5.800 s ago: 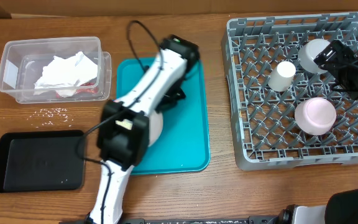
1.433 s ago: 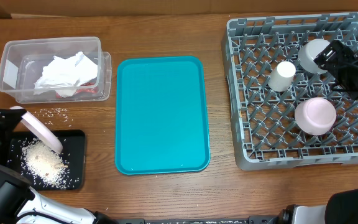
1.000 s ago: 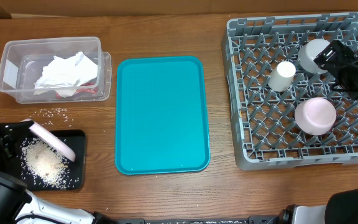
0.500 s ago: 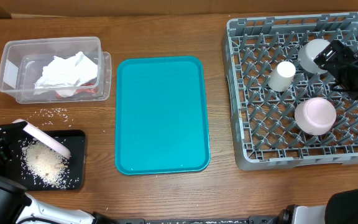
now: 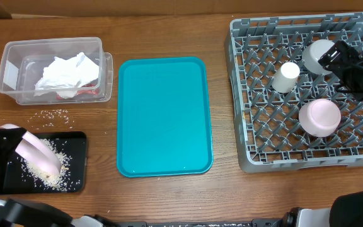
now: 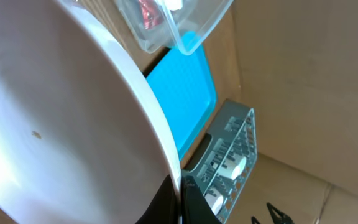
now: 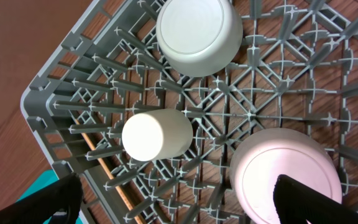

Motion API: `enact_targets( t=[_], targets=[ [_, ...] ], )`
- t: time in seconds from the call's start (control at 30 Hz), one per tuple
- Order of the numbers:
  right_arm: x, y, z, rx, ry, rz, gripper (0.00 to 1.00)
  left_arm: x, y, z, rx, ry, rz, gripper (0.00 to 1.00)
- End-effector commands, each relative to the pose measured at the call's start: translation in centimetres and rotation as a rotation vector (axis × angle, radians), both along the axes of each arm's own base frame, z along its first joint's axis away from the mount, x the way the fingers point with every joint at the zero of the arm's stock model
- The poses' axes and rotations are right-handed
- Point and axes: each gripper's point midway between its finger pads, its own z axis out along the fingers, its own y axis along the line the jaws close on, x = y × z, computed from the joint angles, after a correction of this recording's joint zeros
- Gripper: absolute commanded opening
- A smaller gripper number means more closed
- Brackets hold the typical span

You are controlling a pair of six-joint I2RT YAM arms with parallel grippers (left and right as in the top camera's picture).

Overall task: Sort waste into correct bins and load items into the dishwasher
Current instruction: 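Tilt the plate with the left gripper to dump rice onto black tray, then carry the emptied plate back and set it on the teal tray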

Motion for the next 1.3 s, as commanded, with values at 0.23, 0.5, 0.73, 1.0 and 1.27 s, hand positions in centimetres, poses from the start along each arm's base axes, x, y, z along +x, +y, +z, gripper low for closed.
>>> enact_targets(
  t=[0.23, 0.5, 0.73, 1.0, 1.27],
  targets=[
    [0.1, -0.2, 1.8, -0.019, -0.047, -0.002, 1.0, 2.5, -4.3, 4.1, 0.065, -0.25, -0.173, 0.04],
    [0.1, -0.2, 1.8, -0.019, -0.047, -0.002, 1.0, 3.8, -10.0, 3.1, 0.031, -0.149, -0.357, 0.04],
    [0.1, -0.2, 1.8, -0.019, -0.047, -0.002, 1.0, 5.2, -17.5, 1.9, 0.052, -0.069, -0.606, 0.04],
    [0.1, -0.2, 1.8, -0.019, -0.047, -0.002, 1.0, 7.9, -25.0, -1.9, 0.38, 0.106, -0.689, 0.04],
    [0.1, -0.2, 1.8, -0.019, -0.047, -0.002, 1.0, 10.3, -31.8, -6.2, 0.743, 0.148, -0.654, 0.04]
  ],
)
